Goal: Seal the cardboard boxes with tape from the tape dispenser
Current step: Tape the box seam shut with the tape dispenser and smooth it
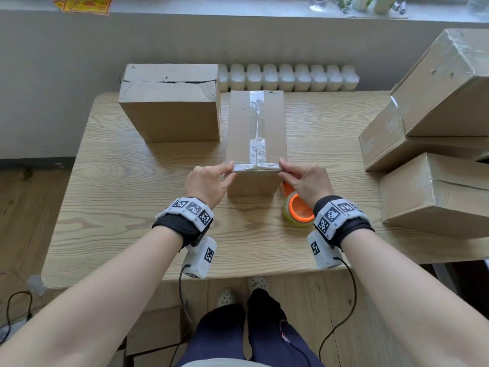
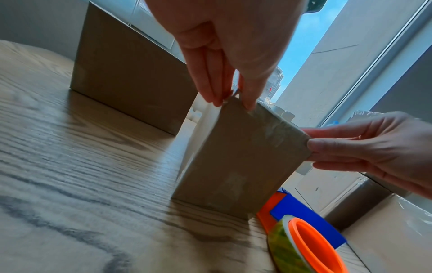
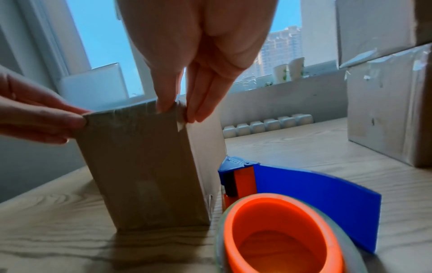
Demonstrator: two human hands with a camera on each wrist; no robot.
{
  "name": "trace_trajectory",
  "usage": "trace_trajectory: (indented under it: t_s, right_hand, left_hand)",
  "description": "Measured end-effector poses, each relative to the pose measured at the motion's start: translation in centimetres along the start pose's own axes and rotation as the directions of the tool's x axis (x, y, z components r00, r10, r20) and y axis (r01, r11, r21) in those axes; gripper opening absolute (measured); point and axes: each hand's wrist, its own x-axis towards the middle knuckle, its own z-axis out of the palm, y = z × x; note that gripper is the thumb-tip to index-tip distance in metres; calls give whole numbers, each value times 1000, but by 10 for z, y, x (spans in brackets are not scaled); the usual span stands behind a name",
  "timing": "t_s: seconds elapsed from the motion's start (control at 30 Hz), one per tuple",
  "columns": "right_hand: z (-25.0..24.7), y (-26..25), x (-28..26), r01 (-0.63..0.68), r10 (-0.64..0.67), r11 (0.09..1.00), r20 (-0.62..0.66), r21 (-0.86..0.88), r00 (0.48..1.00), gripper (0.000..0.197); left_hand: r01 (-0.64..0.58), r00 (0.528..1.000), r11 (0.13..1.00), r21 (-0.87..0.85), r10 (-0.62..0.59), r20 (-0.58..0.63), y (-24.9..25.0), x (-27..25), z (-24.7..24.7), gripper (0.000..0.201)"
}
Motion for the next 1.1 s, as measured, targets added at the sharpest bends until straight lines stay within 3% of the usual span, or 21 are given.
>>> trace_trajectory:
  t_s: [0.13,0.2,0.33,0.4,0.47,0.63,0.77,0.87,0.93,1.03,1.1]
  right_hand:
    - [4,2,1,82,-86,992,-36,-94,996,25]
    - [2,1,2,65,-66,994,-5,-87,998,24]
    - [-18,-3,10,-9,31,994,199,-111,980,41]
    - [-25,-5,15,33,31,978,301,-205,953,50]
    - [-27,-5,19,87,17,958,355,-275,935,45]
    - [-27,-10,24,90,-2,963,328,-253,945,30]
    - [-16,-9,17,166,-47,892,279,-420,959,30]
    - [-10,-6,5,220,-184,880,124,-421,975,26]
    - [-2,-4,4,314,-316,866,61,-390,947,31]
    - [16,-9,12,439,-401,846,180,-302,898,49]
    - [29,-16,17,517,-465,807,235,-286,854,49]
  left_hand:
    - [-20,1000,999,26,19,21,0,3,1,26]
    - [-14,998,998,57,11,56,2,3,-1,26]
    - [-45,988,995,91,31,154,5,6,-16,30]
    - [-93,972,986,137,59,229,5,9,-24,39]
    - [-127,957,976,177,74,281,3,14,-28,39]
    - [-144,956,978,152,97,278,3,21,-25,25]
    - [-110,972,982,156,74,221,2,22,-19,24]
    - [-129,968,970,206,79,237,3,22,-20,25]
    - [-149,967,968,201,99,237,3,24,-22,25]
    - [-165,967,977,138,132,220,3,26,-22,27]
    - [-178,966,977,115,152,207,1,27,-19,27]
